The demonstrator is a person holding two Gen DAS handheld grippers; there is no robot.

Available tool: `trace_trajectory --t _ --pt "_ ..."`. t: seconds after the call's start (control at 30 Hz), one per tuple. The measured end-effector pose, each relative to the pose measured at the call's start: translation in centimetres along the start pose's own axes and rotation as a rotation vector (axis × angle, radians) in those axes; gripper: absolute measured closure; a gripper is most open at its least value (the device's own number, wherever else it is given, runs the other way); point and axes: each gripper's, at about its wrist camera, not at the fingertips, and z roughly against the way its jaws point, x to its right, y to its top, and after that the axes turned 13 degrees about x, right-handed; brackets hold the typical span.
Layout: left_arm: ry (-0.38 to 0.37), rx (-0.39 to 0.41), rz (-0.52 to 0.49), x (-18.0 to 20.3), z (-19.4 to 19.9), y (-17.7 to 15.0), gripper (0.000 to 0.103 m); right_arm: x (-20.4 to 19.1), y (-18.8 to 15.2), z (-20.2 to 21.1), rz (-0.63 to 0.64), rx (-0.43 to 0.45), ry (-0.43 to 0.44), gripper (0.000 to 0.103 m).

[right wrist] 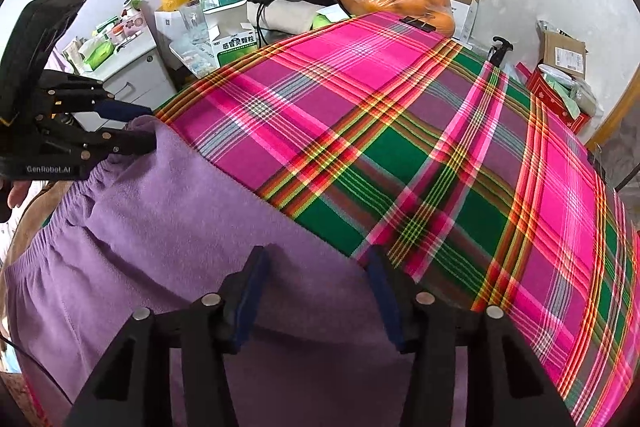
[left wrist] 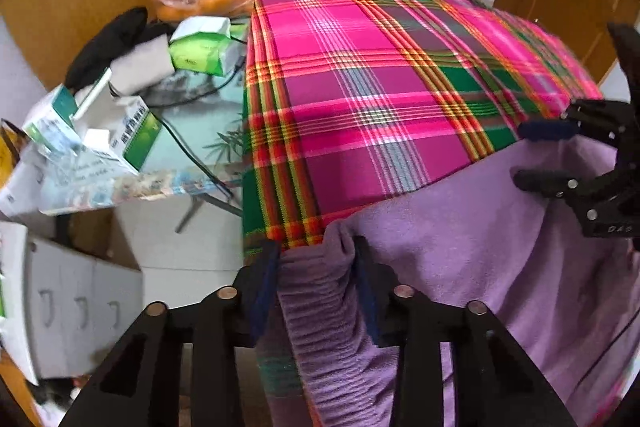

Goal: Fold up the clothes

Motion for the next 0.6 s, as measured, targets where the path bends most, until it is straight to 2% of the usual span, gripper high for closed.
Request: trace_trajectory --t 0.1,0.23,0.43,0.6 --pt "0.004 -0.007 -0.003 0.3 -0.1 0.0 0.07 0.1 -0.1 0.2 -0.006 -0.004 0.002 0.066" --pt "0.009 0.006 0.001 0.4 0.5 -0.1 0.073 0.1 -0.3 0.6 -0.032 -0.01 0.018 0.094" --pt "-0.003 0.069 0.031 -0.1 2.4 -0.1 0.073 -0.7 -0.7 1.4 -0.016 0.025 -0.025 0.096" --pt "0.008 0.111 0.016 0.2 3.8 0.0 0.073 -0.8 -0.5 3.5 -0.035 0.086 -0.046 0.096"
